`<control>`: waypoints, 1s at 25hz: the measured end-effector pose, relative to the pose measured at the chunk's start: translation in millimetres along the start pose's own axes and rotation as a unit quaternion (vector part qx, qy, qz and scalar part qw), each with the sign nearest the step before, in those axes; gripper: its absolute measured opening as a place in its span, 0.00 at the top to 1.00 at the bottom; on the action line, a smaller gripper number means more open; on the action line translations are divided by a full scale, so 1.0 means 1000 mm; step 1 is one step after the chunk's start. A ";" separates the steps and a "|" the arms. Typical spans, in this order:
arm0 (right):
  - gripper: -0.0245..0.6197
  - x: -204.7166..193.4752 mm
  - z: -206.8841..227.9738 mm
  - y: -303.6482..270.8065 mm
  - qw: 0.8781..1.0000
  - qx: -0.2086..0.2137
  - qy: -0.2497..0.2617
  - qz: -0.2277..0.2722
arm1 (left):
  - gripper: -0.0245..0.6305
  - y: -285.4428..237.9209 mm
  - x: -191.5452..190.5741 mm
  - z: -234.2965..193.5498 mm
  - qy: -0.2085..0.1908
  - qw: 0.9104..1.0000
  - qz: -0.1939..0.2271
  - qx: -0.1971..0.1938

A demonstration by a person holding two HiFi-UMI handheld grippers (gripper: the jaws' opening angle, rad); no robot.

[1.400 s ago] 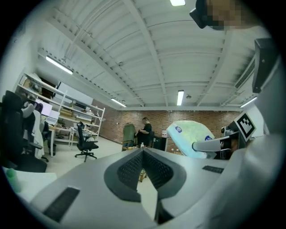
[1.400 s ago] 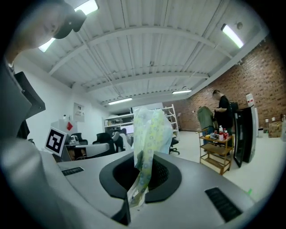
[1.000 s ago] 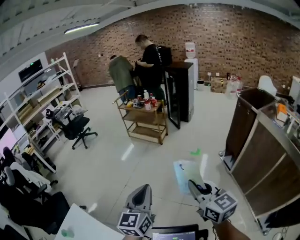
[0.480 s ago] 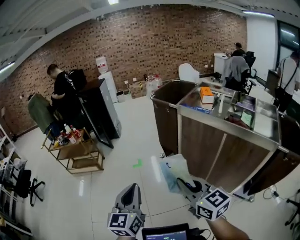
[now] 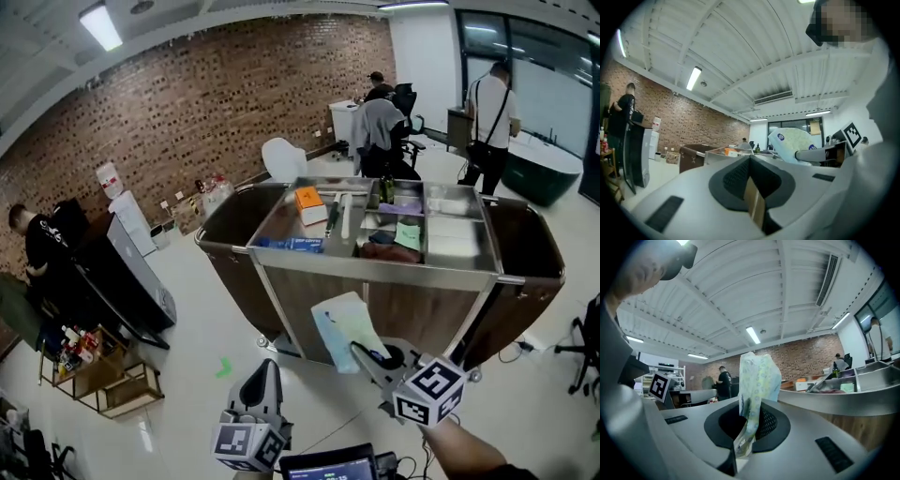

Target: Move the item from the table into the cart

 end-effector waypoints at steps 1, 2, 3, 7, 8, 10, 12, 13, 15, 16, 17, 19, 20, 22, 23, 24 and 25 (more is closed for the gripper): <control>0.96 0.004 0.016 0.001 1.000 -0.013 -0.001 0.003 | 0.96 -0.018 0.003 0.003 -0.002 1.000 -0.001 -0.016; 0.96 0.008 0.032 0.000 1.000 -0.026 -0.003 0.007 | 0.96 -0.037 0.007 0.005 -0.005 0.999 -0.003 -0.032; 0.96 0.012 0.047 -0.001 0.999 -0.041 -0.005 0.010 | 0.96 -0.055 0.010 0.006 -0.007 0.999 -0.005 -0.048; 0.96 0.024 0.107 -0.004 0.993 -0.113 -0.017 0.014 | 0.96 -0.125 0.018 0.007 -0.010 0.994 -0.009 -0.111; 0.96 0.028 0.120 -0.006 0.991 -0.128 -0.022 0.017 | 0.96 -0.140 0.022 0.006 -0.013 0.992 -0.007 -0.126; 0.96 0.037 0.144 -0.010 0.987 -0.155 -0.028 0.025 | 0.96 -0.171 0.032 0.006 -0.020 0.988 0.000 -0.155; 0.96 0.047 0.167 -0.011 0.982 -0.183 -0.032 0.031 | 0.96 -0.200 0.041 0.009 -0.021 0.982 0.005 -0.186; 0.96 0.052 0.178 -0.010 0.979 -0.199 -0.034 0.033 | 0.96 -0.213 0.044 0.012 -0.022 0.979 0.006 -0.202; 0.96 0.061 0.200 -0.006 0.972 -0.228 -0.037 0.035 | 0.96 -0.237 0.049 0.020 -0.022 0.973 0.004 -0.230; 0.96 0.065 0.212 -0.003 0.969 -0.241 -0.038 0.036 | 0.96 -0.249 0.052 0.025 -0.018 0.970 0.002 -0.244; 0.96 0.070 0.224 0.002 0.966 -0.254 -0.038 0.035 | 0.96 -0.260 0.054 0.031 -0.012 0.967 0.001 -0.256; 0.96 0.078 0.251 0.012 0.960 -0.276 -0.039 0.031 | 0.96 -0.282 0.055 0.045 -0.001 0.961 -0.003 -0.276; 0.96 0.082 0.266 0.017 0.957 -0.284 -0.041 0.031 | 0.96 -0.294 0.056 0.053 0.000 0.959 -0.005 -0.283; 0.96 0.088 0.294 0.028 0.953 -0.296 -0.051 0.032 | 0.96 -0.320 0.058 0.070 -0.003 0.956 -0.009 -0.294; 0.96 0.091 0.307 0.032 0.952 -0.298 -0.056 0.031 | 0.96 -0.333 0.060 0.079 -0.005 0.954 -0.010 -0.299; 0.96 0.093 0.319 0.036 0.952 -0.300 -0.060 0.029 | 0.96 -0.347 0.062 0.088 -0.008 0.953 -0.010 -0.303; 0.96 0.094 0.332 0.040 0.951 -0.300 -0.062 0.024 | 0.96 -0.359 0.064 0.097 -0.010 0.952 -0.010 -0.306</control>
Point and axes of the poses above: the fingertips, and each gripper's own axes: y backward along the fingers, z to its right, x out of its top, the point moved 2 cm from there along y, backward along the fingers, and after that the axes turned 5 degrees about -z, right-handed, at the moved point
